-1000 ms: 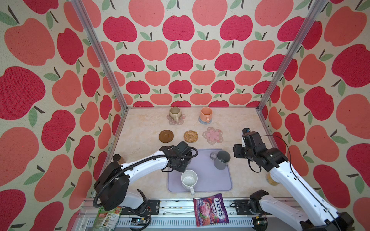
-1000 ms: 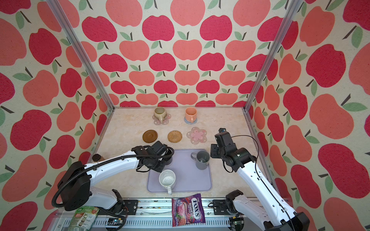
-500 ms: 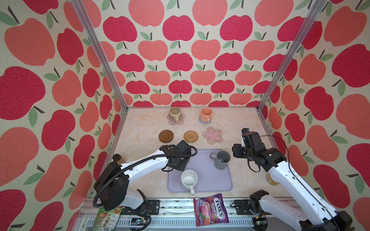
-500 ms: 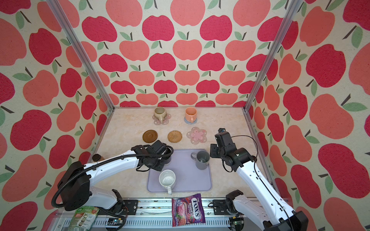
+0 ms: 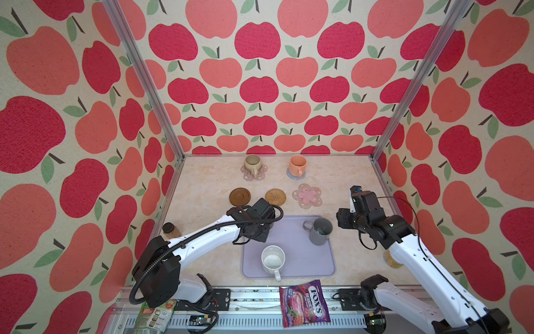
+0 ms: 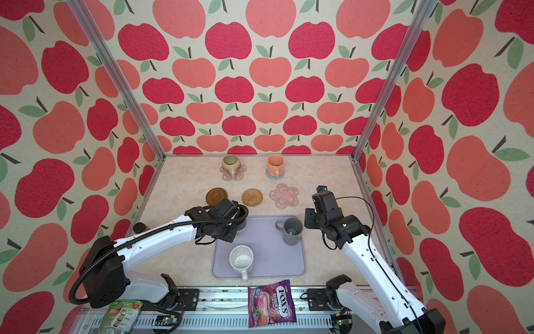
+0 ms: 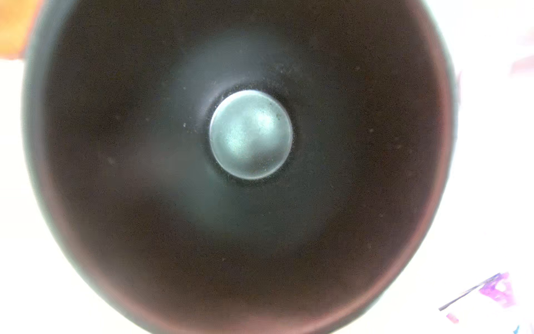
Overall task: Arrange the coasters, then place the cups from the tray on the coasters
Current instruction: 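Close left gripper on black mug rim and lift it off tray, then carry black mug with left gripper toward brown coaster farther from robot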
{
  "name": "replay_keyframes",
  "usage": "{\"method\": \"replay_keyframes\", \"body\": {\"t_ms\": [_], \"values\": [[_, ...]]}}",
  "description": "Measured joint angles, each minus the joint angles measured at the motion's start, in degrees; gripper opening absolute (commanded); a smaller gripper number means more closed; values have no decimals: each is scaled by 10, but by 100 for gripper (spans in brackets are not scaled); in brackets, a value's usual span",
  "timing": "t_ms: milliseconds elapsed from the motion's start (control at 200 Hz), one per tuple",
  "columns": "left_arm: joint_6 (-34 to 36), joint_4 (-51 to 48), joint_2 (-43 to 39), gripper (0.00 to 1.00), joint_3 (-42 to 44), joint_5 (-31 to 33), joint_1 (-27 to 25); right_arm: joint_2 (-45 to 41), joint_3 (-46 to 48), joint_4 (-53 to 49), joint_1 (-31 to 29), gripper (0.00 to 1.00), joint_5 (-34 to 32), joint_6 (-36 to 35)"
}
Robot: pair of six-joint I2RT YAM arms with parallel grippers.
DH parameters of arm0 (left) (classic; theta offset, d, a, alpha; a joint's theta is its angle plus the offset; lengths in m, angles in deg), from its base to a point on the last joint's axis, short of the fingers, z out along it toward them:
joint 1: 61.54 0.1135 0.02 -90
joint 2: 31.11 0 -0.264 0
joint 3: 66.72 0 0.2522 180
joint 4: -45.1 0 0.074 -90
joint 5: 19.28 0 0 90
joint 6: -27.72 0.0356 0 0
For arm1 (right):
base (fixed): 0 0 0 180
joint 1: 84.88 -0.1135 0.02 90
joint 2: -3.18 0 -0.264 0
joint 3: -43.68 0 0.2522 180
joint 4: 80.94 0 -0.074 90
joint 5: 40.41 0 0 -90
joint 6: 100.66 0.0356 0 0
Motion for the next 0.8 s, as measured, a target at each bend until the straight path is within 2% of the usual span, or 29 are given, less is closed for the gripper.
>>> {"method": "replay_keyframes", "body": {"t_ms": [470, 800], "values": [[6, -42, 2, 0, -52, -1, 130, 0, 0, -1, 16, 58, -1, -17], [31, -46, 46, 0, -94, -16, 207, 9, -10, -5, 35, 58, -5, -32]]}}
